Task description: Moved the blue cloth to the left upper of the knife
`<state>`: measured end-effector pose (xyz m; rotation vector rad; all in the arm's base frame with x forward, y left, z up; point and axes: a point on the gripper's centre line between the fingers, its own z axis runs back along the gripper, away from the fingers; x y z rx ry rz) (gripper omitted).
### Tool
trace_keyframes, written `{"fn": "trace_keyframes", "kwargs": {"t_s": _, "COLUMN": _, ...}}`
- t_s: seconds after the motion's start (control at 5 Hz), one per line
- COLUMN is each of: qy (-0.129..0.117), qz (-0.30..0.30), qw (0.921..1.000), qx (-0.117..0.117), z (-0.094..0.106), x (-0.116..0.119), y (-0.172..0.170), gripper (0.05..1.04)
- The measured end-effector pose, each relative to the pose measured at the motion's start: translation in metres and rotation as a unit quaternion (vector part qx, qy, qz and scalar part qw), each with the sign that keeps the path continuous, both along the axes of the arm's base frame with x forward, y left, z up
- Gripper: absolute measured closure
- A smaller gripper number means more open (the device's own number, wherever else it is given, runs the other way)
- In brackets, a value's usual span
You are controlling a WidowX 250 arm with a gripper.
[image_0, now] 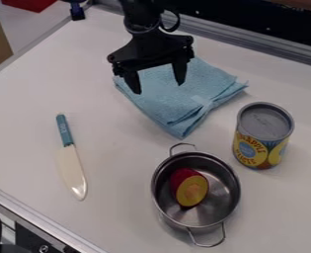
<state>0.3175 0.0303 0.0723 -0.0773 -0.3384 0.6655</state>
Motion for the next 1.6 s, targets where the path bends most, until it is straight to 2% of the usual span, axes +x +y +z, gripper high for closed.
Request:
{"fn": "trace_keyframes", "kwargs": {"t_s": 0.2, "qy": 0.018, "qz": 0.0, "qw": 0.9998, "qx": -0.001, "z": -0.01, "x": -0.004, "y": -0.001, "gripper": 0.085}}
{"fn": "trace_keyframes", "kwargs": {"t_s": 0.4, "qy": 0.021, "qz": -0.019, "qw": 0.9993, "qx": 0.023, "z": -0.013, "x": 0.006, "y": 0.003, "gripper": 0.133}}
{"fn": "trace_keyframes", "kwargs": {"t_s": 0.6, "qy": 0.019, "qz": -0.081, "qw": 0.9954, "qx": 0.048, "z": -0.008, "x": 0.024, "y": 0.01, "gripper": 0.403}}
{"fn": "trace_keyframes", "kwargs": {"t_s": 0.8, "qy": 0.037, "qz": -0.198, "qw": 0.9769, "qx": 0.072, "z": -0.009, "x": 0.04, "y": 0.012, "gripper": 0.695}}
{"fn": "trace_keyframes", "kwargs": {"t_s": 1.0, "qy": 0.036, "qz": -0.23, "qw": 0.9704, "qx": 0.065, "z": -0.012, "x": 0.052, "y": 0.007, "gripper": 0.916}}
{"fn": "trace_keyframes", "kwargs": {"t_s": 1.2, "qy": 0.046, "qz": -0.285, "qw": 0.9545, "qx": 0.073, "z": -0.028, "x": 0.057, "y": -0.003, "gripper": 1.027}}
{"fn": "trace_keyframes", "kwargs": {"t_s": 1.4, "qy": 0.069, "qz": -0.324, "qw": 0.9414, "qx": 0.063, "z": -0.047, "x": 0.058, "y": -0.005, "gripper": 1.031}}
{"fn": "trace_keyframes", "kwargs": {"t_s": 1.6, "qy": 0.097, "qz": -0.321, "qw": 0.9395, "qx": 0.069, "z": -0.058, "x": 0.063, "y": 0.0, "gripper": 1.031}}
